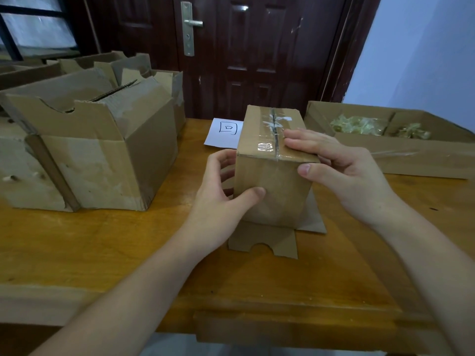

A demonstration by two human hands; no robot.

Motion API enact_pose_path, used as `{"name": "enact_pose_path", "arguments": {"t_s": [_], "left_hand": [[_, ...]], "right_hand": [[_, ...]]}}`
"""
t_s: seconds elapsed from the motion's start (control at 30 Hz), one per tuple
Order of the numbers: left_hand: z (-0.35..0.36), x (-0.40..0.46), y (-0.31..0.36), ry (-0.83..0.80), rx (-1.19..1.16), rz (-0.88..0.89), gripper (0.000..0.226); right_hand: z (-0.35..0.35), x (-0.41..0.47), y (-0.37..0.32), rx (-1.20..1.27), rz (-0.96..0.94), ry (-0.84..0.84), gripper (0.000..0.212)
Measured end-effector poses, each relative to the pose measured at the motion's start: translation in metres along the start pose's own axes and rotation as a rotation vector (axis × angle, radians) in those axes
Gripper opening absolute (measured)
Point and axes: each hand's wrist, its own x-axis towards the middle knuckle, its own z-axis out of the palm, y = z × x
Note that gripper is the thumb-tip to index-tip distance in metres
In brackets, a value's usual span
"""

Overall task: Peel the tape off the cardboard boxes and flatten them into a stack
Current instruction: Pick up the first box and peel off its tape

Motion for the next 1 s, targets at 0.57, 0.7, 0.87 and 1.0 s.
{"name": "enact_pose_path", "arguments": {"t_s": [0.57,0.7,0.87,1.0], "left_hand": [[0.018,0.016,0.055,0.064,0.858,0.572,0.032],[0.022,0.014,0.059,0.083,0.827,0.570,0.022],[0.020,0.014,0.060,0.070,0.765,0.541,0.026],[0.022,0.016,0.064,0.097,0.764,0.547,0.031]], "right_hand": [[-0.006,-0.002,-0.002,0.081,0.073,-0.087,0.049],[-0.007,-0.004,0.001,0.183,0.072,-0.108,0.038],[-0.005,-0.003,0.003,0.238,0.075,-0.105,0.035],[-0.005,-0.004,0.004,0.248,0.064,-0.101,0.034]]}}
